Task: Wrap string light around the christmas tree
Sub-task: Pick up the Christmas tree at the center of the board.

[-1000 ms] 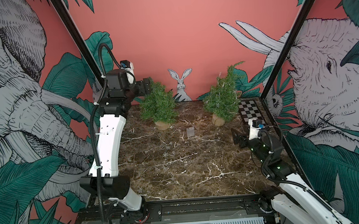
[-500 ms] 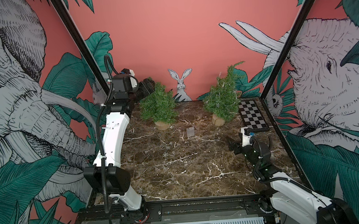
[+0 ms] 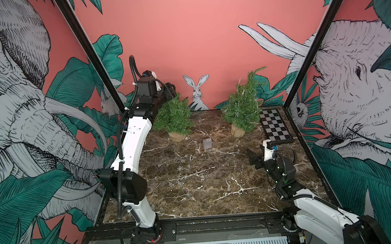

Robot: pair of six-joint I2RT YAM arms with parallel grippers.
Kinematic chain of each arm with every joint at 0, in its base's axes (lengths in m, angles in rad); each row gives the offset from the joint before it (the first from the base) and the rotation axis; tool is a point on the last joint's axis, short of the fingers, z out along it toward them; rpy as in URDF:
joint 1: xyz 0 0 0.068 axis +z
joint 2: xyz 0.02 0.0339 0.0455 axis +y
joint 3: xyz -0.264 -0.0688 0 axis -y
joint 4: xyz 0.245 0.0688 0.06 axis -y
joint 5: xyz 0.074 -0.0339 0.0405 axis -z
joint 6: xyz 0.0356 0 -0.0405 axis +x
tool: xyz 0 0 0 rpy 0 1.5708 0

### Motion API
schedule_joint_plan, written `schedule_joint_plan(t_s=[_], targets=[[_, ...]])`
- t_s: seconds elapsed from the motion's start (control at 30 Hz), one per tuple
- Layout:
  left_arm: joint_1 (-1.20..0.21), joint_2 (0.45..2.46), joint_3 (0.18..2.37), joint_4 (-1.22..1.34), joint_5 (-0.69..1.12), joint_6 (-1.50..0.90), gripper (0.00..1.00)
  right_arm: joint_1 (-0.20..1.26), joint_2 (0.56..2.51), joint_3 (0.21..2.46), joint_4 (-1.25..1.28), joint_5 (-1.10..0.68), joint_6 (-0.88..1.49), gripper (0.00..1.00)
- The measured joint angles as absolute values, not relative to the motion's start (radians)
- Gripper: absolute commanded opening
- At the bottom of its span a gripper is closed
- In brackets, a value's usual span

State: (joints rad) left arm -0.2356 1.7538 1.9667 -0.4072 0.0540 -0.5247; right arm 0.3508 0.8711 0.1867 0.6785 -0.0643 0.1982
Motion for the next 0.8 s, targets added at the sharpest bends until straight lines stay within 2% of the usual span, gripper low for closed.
schedule_joint_plan(t_s=[0.3,0.4,0.57,0.7,0.8], targets=[[-0.265,1.864,2.130,-0.473,-0.146,-0.394,0.58,0.351,0.862,0.187,0.673,-0.045,0.199,0.79],[-0.270,1.877,2.145,-0.484,-0.181,-0.363,0.49,0.351,0.862,0.187,0.662,-0.041,0.199,0.78],[-0.270,1.884,2.158,-0.510,-0.227,-0.307,0.42,0.351,0.862,0.205,0.601,-0.040,0.199,0.78],[-0.271,1.885,2.159,-0.513,-0.253,-0.260,0.30,0.351,0.861,0.213,0.577,-0.035,0.199,0.78],[-0.271,1.888,2.159,-0.511,-0.271,-0.224,0.26,0.351,0.861,0.215,0.553,-0.033,0.199,0.78]])
